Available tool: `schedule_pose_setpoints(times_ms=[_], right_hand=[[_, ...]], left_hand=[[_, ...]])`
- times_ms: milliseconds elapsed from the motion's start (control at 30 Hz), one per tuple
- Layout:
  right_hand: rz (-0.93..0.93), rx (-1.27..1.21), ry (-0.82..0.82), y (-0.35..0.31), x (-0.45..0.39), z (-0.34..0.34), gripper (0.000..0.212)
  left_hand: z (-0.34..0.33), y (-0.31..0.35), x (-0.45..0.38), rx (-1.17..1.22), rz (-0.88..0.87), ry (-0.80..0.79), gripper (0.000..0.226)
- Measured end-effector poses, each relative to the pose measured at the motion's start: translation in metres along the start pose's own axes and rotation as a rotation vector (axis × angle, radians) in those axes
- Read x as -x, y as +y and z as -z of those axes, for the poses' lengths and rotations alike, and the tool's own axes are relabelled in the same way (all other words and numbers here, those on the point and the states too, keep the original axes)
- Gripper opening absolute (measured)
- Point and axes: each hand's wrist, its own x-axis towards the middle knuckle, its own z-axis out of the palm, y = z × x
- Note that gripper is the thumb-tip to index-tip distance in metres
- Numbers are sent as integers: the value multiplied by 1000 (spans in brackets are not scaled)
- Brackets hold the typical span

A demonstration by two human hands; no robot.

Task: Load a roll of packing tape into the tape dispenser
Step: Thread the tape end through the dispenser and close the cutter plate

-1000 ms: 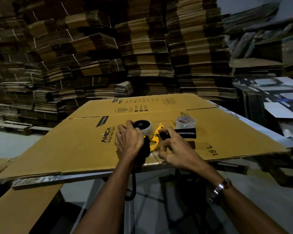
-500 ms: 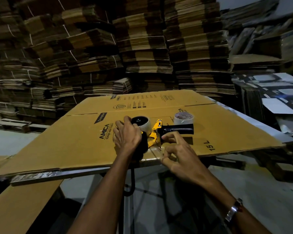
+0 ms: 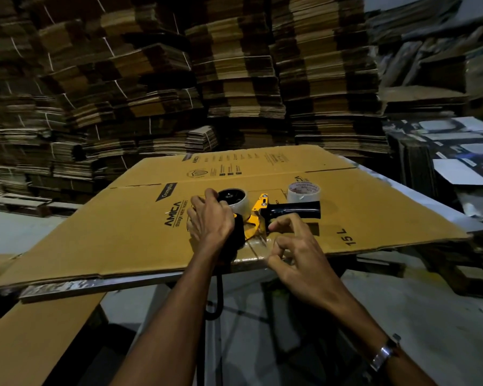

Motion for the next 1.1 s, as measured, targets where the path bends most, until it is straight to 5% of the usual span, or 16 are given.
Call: schedule_pose_setpoints(times_ms=[533, 700, 967, 1100], right_hand=[[40, 28, 1, -3, 19, 2, 34], [24, 77, -45, -9, 21, 3, 22], [-14, 167, -65, -21, 21, 5, 21], [-38, 207, -55, -30, 20, 5, 23]], left_hand=[[-4, -3, -2, -1, -17, 11, 29], [-6, -8, -8, 26, -22, -11, 29], [21, -24, 66, 231, -296, 233, 24], [26, -47, 135, 354, -520, 107, 13]])
